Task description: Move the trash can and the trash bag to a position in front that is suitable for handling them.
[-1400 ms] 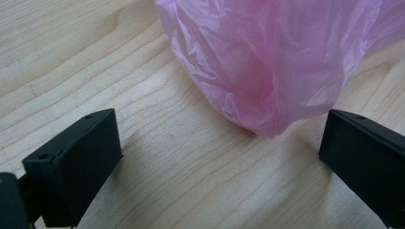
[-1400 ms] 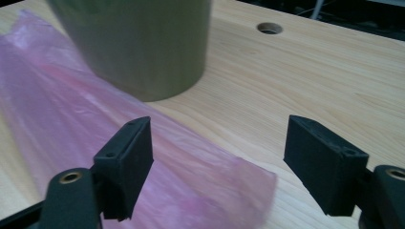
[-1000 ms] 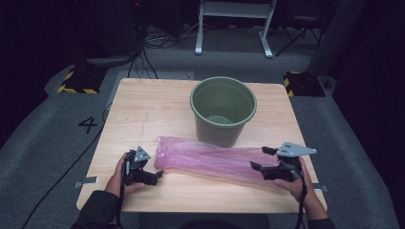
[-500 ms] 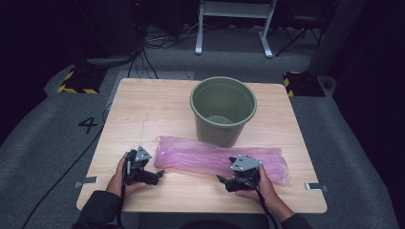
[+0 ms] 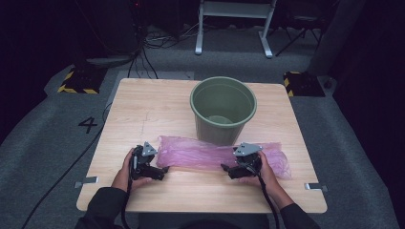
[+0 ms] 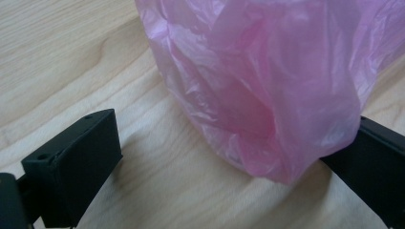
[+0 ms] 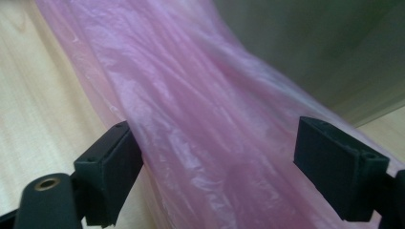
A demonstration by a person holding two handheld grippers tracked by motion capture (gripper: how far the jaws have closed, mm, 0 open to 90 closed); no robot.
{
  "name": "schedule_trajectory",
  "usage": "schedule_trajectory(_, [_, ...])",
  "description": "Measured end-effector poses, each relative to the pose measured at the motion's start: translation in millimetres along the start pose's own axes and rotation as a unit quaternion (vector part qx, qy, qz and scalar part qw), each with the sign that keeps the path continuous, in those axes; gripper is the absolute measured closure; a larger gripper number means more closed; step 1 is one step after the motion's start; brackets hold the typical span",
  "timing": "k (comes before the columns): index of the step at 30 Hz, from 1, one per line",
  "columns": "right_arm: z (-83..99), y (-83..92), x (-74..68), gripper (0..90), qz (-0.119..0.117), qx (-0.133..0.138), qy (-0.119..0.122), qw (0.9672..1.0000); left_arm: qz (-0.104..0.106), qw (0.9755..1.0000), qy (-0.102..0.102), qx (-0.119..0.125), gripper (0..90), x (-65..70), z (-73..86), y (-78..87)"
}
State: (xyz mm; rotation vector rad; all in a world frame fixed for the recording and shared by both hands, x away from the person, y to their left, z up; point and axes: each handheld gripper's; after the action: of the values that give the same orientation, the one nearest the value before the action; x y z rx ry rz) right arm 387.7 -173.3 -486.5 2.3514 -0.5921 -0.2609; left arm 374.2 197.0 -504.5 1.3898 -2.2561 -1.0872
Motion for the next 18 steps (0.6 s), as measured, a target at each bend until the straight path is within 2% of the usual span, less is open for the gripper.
schedule_trajectory(1, [-1.8, -0.8, 6.8, 17.2, 0.003, 0.000, -0.008, 1.0000, 0.002, 1.0000, -0.004, 0.002, 0.1, 1.7, -3.6, -3.2])
schedule_trajectory(8, [-1.8, -4.1, 23.7, 18.4, 0.009, -0.004, -0.021, 0.9997, 0.010, 0.9999, -0.009, 0.001, 0.1, 7.8, -15.4, -12.6])
schedule_trajectory(12, [1.8, -3.9, 34.0, 19.0, 0.004, -0.010, -0.035, 0.9993, 0.016, 0.9997, -0.019, 0.004, 0.1, 12.9, -22.2, -18.1])
schedule_trajectory(13, [5.0, -1.5, 39.3, 21.4, -0.003, -0.006, -0.046, 0.9989, 0.019, 0.9996, -0.023, 0.005, 0.1, 15.2, -25.6, -20.7])
schedule_trajectory(18, [10.8, 4.2, 46.9, 22.4, -0.006, -0.005, -0.050, 0.9987, 0.024, 0.9993, -0.029, 0.004, 0.2, 21.5, -31.9, -24.9])
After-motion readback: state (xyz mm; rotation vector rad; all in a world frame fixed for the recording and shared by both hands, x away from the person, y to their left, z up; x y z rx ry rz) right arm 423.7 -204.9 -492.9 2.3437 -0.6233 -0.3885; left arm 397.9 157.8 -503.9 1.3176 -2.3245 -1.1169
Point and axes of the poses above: each handheld gripper's, and its own axes: y roughly backward along the jaws, z roughly out of its underside, x roughly to its right, and after that the axes turned 12 degrees about -z, right-handed
